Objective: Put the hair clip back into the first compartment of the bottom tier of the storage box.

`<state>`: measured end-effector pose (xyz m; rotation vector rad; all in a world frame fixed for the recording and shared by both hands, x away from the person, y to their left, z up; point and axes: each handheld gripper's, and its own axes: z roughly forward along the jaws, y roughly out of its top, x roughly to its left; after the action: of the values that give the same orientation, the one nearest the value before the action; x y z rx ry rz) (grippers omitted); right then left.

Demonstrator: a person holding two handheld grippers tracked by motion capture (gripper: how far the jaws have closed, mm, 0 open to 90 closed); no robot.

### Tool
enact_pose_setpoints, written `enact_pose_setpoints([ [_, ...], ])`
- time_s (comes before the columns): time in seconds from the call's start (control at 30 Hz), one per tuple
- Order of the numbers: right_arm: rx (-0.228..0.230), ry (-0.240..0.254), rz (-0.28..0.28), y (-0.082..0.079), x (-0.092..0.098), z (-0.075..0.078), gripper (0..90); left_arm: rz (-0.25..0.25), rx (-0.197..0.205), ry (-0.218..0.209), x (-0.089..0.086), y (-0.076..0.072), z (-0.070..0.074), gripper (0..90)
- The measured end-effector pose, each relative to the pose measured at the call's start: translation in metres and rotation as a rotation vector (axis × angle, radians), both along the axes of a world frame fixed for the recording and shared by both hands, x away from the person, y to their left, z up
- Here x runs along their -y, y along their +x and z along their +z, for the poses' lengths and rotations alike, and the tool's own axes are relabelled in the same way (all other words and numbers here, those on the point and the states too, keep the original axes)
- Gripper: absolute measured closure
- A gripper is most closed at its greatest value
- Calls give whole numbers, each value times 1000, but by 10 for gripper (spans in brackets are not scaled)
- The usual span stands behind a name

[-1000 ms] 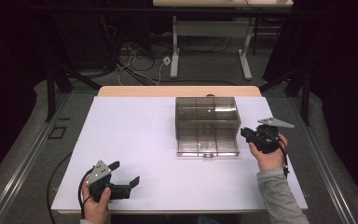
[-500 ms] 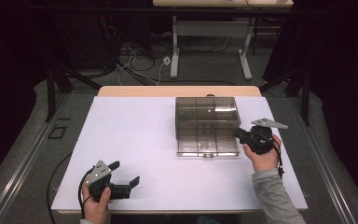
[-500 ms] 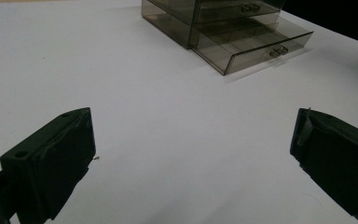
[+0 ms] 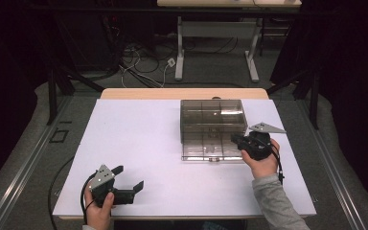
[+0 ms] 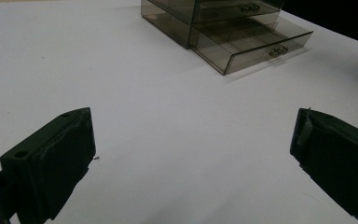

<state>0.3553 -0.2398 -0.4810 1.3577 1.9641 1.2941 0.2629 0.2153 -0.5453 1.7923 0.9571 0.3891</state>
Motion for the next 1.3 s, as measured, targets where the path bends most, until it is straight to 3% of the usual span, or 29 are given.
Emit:
enact_pose_setpoints([
  [0.53, 24, 12, 87, -4, -26, -9, 798, 0, -1, 1, 0, 0, 0, 4],
  [0.83, 21, 31, 115, -4, -37, -15, 798, -1, 1, 7, 0, 1, -1, 4],
  [1.3, 14, 19, 146, -3, -54, -24, 798, 0, -2, 1, 0, 0, -1, 3],
])
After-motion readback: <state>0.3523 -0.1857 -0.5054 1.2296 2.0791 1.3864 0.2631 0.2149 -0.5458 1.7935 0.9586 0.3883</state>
